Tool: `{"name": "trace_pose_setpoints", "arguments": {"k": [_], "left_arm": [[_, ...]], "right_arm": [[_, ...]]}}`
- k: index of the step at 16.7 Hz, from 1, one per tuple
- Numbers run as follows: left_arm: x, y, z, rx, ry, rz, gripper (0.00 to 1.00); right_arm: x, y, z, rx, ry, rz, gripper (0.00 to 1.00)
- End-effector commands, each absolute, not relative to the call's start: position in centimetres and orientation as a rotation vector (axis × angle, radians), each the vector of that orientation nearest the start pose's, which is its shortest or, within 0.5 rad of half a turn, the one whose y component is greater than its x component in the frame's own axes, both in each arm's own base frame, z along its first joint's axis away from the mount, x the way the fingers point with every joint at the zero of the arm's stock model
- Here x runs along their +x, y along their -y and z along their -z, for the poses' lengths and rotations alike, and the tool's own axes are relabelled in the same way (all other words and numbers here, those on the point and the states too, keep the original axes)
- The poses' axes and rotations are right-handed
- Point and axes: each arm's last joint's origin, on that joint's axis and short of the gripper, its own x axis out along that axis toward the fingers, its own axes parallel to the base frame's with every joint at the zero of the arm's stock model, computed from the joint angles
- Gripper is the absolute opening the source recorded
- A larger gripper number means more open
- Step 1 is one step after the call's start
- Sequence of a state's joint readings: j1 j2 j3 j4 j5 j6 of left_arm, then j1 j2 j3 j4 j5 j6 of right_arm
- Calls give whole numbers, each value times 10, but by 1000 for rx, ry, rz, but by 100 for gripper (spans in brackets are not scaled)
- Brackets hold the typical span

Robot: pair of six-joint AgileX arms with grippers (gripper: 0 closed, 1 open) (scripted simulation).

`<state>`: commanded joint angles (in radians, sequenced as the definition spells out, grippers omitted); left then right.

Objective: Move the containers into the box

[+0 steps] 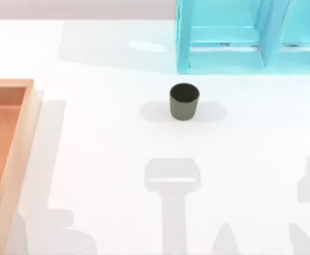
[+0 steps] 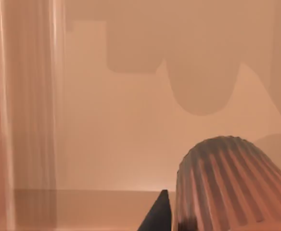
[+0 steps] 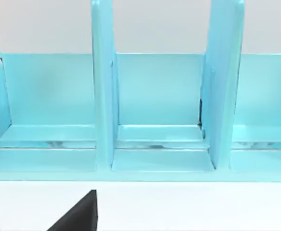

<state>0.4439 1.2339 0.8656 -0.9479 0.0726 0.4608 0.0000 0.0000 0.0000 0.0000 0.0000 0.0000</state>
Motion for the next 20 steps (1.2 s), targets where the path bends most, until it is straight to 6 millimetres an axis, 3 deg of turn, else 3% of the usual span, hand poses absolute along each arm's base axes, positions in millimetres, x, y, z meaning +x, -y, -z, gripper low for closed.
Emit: {"name": "trace_pose_setpoints", "arguments": {"k": [12, 20], "left_arm": [[194, -91, -221, 56, -1310, -14, 98], [194, -91, -221, 56, -1310, -14, 100]], "right_arm": [[106, 1, -160, 0, 0, 0, 100], [106, 1, -160, 0, 0, 0, 100]]}}
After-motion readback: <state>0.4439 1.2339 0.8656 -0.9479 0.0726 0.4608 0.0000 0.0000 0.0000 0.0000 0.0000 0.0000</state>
